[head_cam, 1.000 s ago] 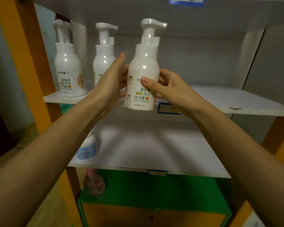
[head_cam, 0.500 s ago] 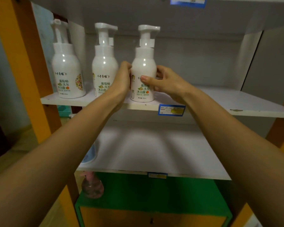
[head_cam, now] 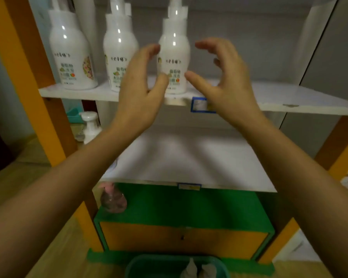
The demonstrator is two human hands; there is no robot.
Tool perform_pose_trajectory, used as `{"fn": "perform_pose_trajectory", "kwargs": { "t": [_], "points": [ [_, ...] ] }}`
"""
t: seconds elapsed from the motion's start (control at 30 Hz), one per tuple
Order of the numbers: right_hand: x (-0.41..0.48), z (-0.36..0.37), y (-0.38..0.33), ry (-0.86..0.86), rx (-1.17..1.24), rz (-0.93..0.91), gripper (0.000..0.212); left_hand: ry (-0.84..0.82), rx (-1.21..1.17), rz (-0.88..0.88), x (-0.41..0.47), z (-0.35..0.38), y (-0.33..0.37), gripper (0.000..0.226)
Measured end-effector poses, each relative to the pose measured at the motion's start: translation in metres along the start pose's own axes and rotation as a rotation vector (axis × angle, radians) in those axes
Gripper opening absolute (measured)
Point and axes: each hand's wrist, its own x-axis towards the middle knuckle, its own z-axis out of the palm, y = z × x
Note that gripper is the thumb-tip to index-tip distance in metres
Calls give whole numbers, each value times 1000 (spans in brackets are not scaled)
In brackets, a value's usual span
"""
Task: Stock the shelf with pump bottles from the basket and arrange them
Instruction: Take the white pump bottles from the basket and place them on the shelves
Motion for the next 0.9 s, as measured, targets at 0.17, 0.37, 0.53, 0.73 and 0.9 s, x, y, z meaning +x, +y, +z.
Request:
{"fn": "perform_pose_trajectory", "kwargs": {
  "t": [0.17,0.37,0.53,0.73,0.9],
  "points": [
    [-108,-11,25,-31,-39,-67,22,-225,-16,152,-99,7,-20,23],
    [-245,25,87,-368,-5,292,21,-606,-44,-215,-218,61,-90,31],
    [-357,63,146,-604,-17,625,25,-944,-34,-503,-316,120,-151,51],
    [-464,110,195,-785,-79,962,63,-1143,-26,-754,-415,181,-200,78],
    [-509,139,211,-738,-15,1080,59,-1116,-145,-851,-449,199,-226,71]
  ]
}}
